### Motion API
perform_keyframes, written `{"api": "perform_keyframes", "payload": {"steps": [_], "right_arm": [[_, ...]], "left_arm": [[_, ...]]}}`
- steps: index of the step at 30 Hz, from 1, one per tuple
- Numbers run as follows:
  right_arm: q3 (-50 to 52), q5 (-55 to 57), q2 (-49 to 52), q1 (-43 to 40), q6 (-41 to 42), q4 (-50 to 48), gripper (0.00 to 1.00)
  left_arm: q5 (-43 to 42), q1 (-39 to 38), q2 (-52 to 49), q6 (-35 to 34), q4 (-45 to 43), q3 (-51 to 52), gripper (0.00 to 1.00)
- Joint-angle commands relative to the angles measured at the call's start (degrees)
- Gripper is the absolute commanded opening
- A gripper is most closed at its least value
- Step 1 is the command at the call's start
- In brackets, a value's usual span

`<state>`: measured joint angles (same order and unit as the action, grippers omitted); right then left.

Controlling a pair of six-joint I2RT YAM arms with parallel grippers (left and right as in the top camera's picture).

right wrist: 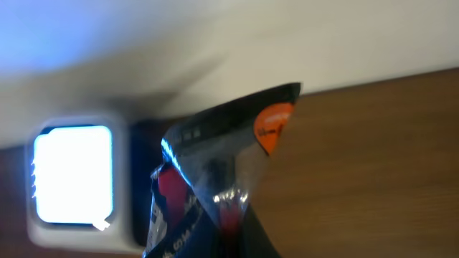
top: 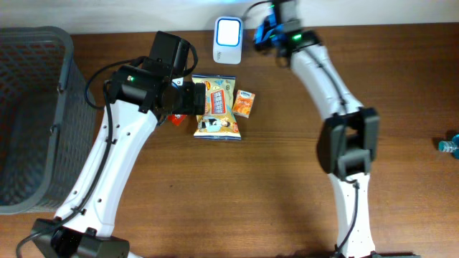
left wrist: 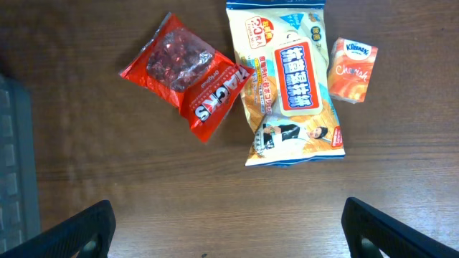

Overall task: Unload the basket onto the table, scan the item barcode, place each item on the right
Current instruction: 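Move the packet to the right table edge and release it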

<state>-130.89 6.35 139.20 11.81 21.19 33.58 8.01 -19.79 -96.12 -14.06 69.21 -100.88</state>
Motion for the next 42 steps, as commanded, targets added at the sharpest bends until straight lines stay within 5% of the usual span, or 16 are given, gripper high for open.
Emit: {"api": "perform_keyframes", "payload": {"steps": [1, 8, 15, 23, 33, 35, 36, 37, 42], "right_arm": [[-3.6, 2.2, -7.5, -8.0, 1.9, 6.6, 0.04], [-3.5, 6.4, -7.7, -24.9, 3.8, 23.2, 0.04], [-3.3, 6.4, -7.6, -40.8, 3.8, 28.2, 0.04], [4.5, 6.1, -7.6, -52.0, 4.8, 25.3, 0.04], [12.1, 8.7, -7.6, -55.0, 8.4, 19.9, 0.04], [12.1, 8.9, -7.6, -55.5, 8.4, 20.0, 0.10], [12.1, 9.0, -7.6, -55.8, 8.1, 20.0, 0.30], [12.1, 9.0, -7.6, -56.0, 7.4, 20.0, 0.39], [12.1, 8.7, -7.6, -56.0, 4.1, 21.6, 0.55]], "left_arm": [[0.4, 0.1, -0.3, 0.9, -0.1, -0.4, 0.99], [0.4, 0.1, -0.3, 0.9, -0.1, -0.4, 0.99], [0.4, 0.1, -0.3, 0.9, -0.1, -0.4, 0.99], [0.4, 0.1, -0.3, 0.9, -0.1, -0.4, 0.99], [0.4, 0.1, -0.3, 0.9, -0.1, -0.4, 0.99], [0.4, 0.1, -0.3, 0.9, -0.1, -0.4, 0.99], [0.4, 0.1, -0.3, 0.9, -0.1, -0.4, 0.99], [0.4, 0.1, -0.3, 0.9, -0.1, -0.4, 0.99], [0.4, 0.1, -0.3, 0.9, -0.1, -0.4, 0.99]]}}
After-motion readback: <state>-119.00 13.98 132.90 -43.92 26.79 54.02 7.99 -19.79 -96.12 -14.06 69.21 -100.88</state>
